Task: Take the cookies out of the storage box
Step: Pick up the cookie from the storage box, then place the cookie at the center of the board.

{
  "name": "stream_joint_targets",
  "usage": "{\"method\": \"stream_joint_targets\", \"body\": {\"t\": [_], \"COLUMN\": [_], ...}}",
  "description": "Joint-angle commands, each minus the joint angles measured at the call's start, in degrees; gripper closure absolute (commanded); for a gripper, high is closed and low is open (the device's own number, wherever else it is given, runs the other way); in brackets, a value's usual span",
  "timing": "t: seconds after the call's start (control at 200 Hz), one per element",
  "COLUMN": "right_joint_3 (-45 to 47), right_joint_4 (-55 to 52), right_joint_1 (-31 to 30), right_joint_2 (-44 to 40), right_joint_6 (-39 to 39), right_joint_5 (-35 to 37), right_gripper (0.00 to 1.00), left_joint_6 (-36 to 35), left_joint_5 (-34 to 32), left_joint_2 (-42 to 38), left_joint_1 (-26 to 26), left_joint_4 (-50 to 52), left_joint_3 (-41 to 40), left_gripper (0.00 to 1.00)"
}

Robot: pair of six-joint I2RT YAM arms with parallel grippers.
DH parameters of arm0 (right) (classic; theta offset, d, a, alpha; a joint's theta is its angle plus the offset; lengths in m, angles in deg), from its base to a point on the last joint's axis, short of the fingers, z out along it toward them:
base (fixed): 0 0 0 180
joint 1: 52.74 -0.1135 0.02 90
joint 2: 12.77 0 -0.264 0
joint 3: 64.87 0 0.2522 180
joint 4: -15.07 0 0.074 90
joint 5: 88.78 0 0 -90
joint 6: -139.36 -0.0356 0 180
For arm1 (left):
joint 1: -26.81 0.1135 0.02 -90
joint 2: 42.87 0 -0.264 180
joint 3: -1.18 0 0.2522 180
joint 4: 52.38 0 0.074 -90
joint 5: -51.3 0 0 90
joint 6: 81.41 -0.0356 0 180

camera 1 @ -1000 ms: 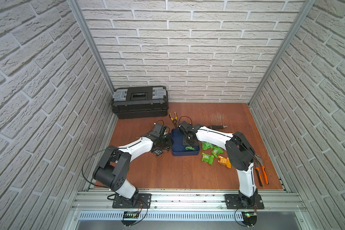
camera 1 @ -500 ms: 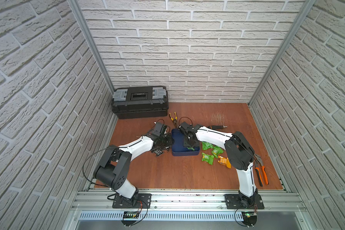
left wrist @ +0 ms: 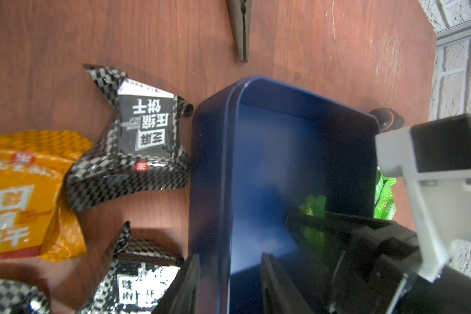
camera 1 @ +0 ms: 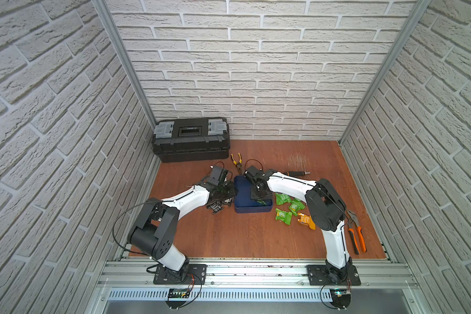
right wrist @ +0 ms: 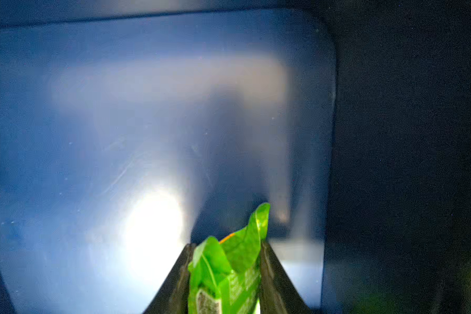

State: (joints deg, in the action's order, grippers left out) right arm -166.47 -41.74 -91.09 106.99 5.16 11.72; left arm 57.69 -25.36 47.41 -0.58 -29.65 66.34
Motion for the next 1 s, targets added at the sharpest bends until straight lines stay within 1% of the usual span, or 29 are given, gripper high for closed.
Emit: {"method": "stream_joint_targets", "body": {"t": [0.0,0.1,0.355,0.445,0.55,0.67,0.82,0.89,0.995], "right_joint_3": [0.23,-0.19,1.99,4.11,6.35,8.2,10.82,10.95,10.35], "right_joint_4": [-0.73,-0.92,-0.33,-0.14,0.28,1.4,6.33,7.81,8.83], "right_joint_1": [0.2,0.2,0.61,1.95,4.86,8.55,12.7,13.86,14.42], "right_joint_2": [-3.78,-6.02,-14.95,-18.27,-20.73,-20.09,-17.33,-15.63,-13.2], "right_joint_6": [0.63,1.08,1.67,1.37,1.87,3.11,3.21,3.38,4.41], "right_joint_5": [-0.4,-0.98,-1.97,-1.35,-0.15,-1.04,-5.75,-7.43,-7.91], "right_gripper": [0.86,0.91,0.92,0.92,0.91,0.9,0.89,0.89,0.87], "left_joint_6": [-0.68,-0.67,-0.83,-0.85,-0.76,-0.76,-0.85,-0.78,-0.5], "left_joint_5": [-0.46,-0.44,-0.87,-0.85,-0.59,-0.42,-0.49,-0.37,-0.42], "left_joint_2": [-0.71,-0.77,-1.38,-1.4,-1.22,-0.98,-1.07,-1.0,-0.9], "left_joint_1": [-0.25,-0.26,-0.25,-0.25,-0.3,-0.32,-0.34,-0.37,-0.31], "left_joint_4": [-1.51,-1.7,-1.55,-1.64,-1.94,-2.12,-1.95,-2.09,-2.36], "left_joint_3": [1.51,1.45,1.25,1.26,1.29,1.36,1.31,1.12,1.06], "left_gripper": [0.56,0.57,0.56,0.56,0.56,0.56,0.56,0.56,0.56]}}
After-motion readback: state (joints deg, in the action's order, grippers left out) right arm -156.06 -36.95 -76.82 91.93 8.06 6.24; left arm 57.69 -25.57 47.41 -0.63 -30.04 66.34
